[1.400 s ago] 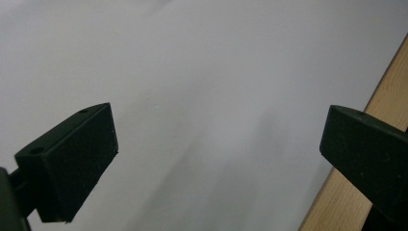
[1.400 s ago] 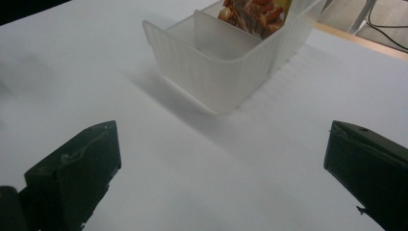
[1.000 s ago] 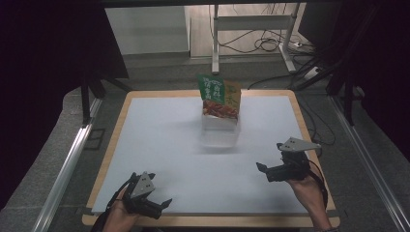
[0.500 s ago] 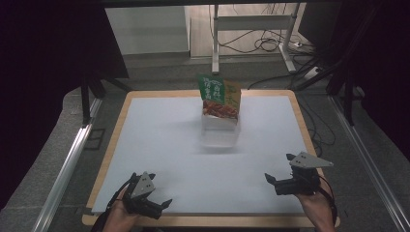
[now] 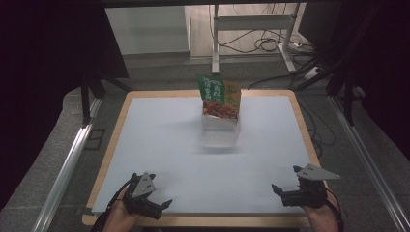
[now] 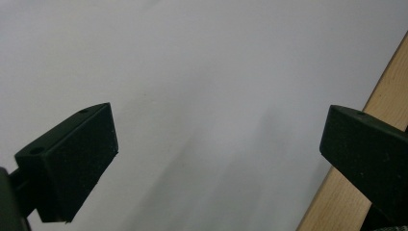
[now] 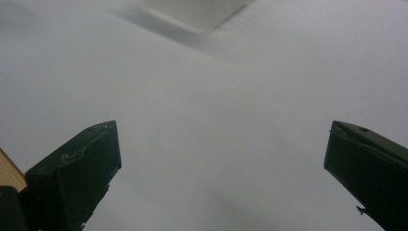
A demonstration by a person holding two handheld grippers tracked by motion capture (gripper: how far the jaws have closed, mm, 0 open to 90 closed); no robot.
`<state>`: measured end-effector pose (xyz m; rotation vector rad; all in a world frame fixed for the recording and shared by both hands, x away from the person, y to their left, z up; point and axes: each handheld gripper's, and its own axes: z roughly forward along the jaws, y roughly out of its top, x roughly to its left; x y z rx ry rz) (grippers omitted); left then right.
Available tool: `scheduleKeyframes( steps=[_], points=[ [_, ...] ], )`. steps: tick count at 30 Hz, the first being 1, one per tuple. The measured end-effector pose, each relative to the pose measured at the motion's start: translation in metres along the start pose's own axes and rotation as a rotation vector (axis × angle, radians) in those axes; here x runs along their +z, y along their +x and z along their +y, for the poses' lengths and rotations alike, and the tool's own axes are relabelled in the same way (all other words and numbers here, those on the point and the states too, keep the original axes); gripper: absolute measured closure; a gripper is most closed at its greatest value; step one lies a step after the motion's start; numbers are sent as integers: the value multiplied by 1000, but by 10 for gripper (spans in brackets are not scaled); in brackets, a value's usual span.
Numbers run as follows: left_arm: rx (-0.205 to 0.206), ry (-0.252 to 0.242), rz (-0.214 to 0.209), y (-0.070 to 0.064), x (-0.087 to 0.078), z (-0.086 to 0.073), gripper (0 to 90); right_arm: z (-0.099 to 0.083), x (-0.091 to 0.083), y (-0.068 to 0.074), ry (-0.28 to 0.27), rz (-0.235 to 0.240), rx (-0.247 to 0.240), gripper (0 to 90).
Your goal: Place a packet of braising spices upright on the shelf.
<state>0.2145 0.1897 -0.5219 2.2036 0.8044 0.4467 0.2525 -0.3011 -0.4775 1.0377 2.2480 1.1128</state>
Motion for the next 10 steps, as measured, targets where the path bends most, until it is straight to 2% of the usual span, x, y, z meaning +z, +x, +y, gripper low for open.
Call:
scheduleKeyframes(
  steps=[6,10],
  points=[
    [1,4,1,0,0,0,0,-11,-3,-6,24,5,43,0],
    [-2,1,3,0,0,1,0,-13,-3,-8,23,5,51,0]
  ],
)
